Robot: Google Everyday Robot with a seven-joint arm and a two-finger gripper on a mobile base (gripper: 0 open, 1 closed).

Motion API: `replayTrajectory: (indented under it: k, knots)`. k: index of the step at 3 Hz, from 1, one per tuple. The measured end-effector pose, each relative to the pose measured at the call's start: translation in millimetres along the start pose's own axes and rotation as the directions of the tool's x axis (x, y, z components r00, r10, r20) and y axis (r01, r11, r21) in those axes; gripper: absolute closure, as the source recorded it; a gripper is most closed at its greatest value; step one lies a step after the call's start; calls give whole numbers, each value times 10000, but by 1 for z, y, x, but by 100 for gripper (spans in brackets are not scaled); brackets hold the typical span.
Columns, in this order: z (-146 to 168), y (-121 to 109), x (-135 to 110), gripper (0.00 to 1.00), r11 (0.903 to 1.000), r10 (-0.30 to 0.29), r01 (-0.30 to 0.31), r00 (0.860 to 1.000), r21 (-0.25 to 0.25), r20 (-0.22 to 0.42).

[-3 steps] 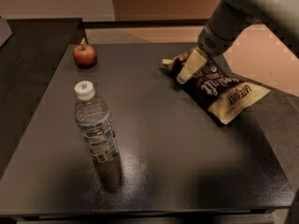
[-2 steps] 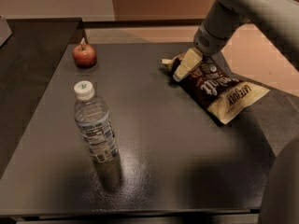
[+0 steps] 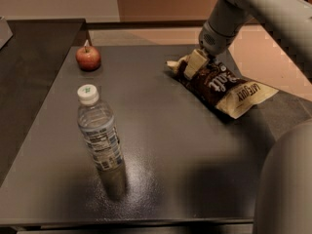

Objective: Move brown chip bag near apple

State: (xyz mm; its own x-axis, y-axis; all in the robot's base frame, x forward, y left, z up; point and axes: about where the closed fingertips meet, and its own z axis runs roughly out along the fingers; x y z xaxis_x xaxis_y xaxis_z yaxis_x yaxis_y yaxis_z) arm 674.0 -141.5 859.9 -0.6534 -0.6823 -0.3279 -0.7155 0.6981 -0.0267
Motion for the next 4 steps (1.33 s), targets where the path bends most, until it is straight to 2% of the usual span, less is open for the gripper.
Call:
replayTrajectory:
  k: [2, 3, 4]
  knots:
    - [-18, 8, -14, 88, 9987, -507, 507, 9980, 31, 374]
    - [-28, 11, -27, 100, 9949, -1005, 996, 9925, 165, 703]
    - [-39, 13, -45, 100, 9867, -1613, 1582, 9810, 371, 1075]
